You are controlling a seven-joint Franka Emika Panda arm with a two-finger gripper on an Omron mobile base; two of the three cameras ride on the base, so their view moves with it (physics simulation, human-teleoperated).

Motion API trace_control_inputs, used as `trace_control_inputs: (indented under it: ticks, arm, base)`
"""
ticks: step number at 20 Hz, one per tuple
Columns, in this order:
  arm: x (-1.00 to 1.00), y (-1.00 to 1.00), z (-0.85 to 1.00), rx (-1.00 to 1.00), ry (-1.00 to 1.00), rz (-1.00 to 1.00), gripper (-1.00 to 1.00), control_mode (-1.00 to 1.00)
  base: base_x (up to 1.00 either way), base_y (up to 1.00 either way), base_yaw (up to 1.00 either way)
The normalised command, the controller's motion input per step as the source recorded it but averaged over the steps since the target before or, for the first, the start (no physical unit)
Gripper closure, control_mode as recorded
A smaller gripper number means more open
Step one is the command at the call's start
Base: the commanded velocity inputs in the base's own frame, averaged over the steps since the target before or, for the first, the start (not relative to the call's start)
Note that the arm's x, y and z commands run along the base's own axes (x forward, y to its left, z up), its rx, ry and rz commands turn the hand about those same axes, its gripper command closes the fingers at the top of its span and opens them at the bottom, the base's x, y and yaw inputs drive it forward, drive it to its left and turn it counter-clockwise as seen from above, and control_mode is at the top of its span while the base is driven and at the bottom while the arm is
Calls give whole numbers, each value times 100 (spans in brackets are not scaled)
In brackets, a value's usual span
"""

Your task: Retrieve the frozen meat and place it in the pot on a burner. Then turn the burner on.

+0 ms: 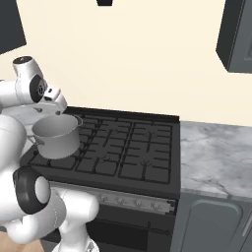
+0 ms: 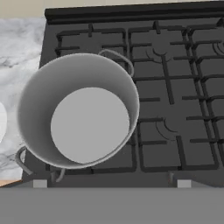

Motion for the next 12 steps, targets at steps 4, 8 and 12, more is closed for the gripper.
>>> trace_control_inputs:
  ticks: [4,8,12]
  arm:
    - [3,89,-5,0,3,-11,-100,-100]
    - [0,87,-7,0,1,-9,-100,-100]
    - [0,80,-17,0,0,-12,-100,-100]
  base:
    - [0,0,0]
    - [0,0,0]
    - [0,0,0]
